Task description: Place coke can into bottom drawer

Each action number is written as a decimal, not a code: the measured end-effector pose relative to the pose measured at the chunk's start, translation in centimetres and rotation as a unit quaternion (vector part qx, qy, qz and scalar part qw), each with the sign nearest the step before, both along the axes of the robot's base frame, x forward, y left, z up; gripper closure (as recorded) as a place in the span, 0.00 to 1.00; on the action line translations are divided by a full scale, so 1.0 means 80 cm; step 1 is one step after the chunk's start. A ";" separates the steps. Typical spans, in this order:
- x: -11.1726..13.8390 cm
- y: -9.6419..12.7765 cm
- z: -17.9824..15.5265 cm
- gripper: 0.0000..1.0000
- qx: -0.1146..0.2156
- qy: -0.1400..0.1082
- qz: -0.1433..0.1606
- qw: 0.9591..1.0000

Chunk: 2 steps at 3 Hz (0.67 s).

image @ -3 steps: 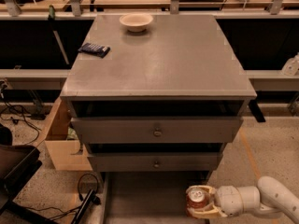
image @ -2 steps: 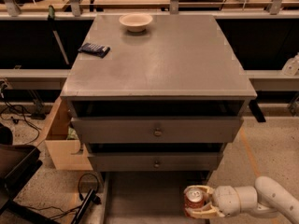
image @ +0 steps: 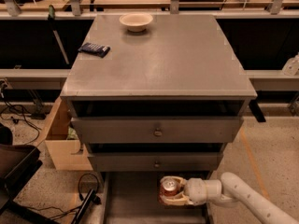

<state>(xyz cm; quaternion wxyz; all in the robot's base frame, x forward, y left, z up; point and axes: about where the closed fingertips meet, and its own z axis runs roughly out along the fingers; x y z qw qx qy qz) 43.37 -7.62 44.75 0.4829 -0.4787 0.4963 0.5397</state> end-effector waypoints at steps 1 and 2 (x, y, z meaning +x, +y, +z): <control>0.034 0.041 -0.054 1.00 0.014 -0.018 -0.014 1.000; 0.058 0.068 -0.104 1.00 -0.004 -0.039 -0.029 0.999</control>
Offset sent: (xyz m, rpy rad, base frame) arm 0.0742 0.0747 -0.1381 -0.0883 -0.1360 -0.1135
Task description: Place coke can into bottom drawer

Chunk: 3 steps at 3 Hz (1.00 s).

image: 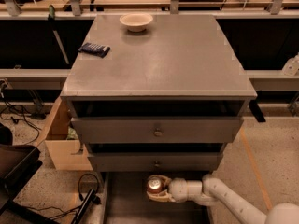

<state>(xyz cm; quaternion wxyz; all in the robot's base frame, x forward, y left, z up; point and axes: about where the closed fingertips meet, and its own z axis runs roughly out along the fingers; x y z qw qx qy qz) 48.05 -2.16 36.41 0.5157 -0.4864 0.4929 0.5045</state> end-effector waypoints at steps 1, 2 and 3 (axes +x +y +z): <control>0.015 0.021 -0.035 1.00 -0.026 -0.012 0.000 1.000; 0.017 0.024 -0.037 1.00 -0.027 -0.012 0.000 1.000; 0.023 0.056 -0.065 1.00 -0.006 0.001 0.007 1.000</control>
Offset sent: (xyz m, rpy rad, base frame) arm 0.0101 0.0144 -0.0240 -0.0439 -0.0200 -0.0011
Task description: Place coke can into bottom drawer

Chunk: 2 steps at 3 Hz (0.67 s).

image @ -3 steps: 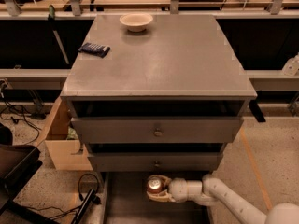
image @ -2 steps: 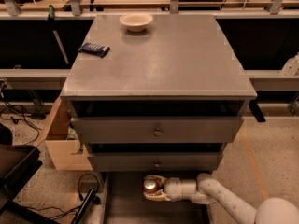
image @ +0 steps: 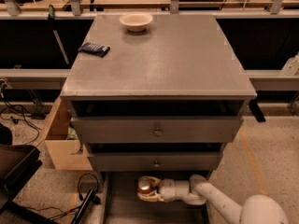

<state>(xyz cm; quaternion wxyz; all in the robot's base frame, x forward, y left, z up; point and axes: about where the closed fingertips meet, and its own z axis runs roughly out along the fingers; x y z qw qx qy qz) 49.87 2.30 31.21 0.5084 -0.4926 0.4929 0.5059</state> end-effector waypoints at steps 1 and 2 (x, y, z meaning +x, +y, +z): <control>0.000 0.047 -0.054 1.00 0.021 0.014 0.006 1.000; -0.005 0.085 -0.103 1.00 0.026 0.021 0.010 0.999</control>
Offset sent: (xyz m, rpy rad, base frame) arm -0.0064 0.0996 -0.1304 0.0562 0.0548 0.0221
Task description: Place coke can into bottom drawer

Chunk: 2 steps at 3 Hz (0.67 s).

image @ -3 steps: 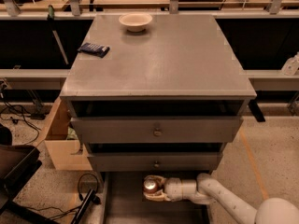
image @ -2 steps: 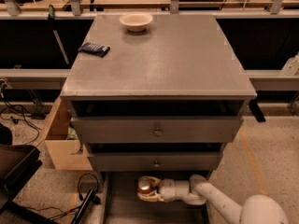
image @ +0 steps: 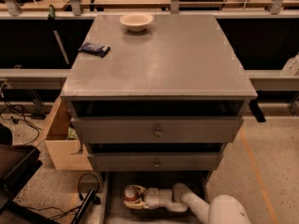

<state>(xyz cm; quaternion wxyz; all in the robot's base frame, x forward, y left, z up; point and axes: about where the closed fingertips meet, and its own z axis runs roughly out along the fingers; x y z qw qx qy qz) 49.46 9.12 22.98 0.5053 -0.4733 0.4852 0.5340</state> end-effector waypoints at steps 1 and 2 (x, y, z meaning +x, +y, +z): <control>-0.005 0.026 -0.034 1.00 -0.016 -0.002 0.000 1.000; -0.006 0.028 -0.034 0.82 -0.015 -0.001 0.001 1.000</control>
Offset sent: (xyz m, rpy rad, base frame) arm -0.0035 0.0180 -0.0237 -0.0274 -0.0029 0.0006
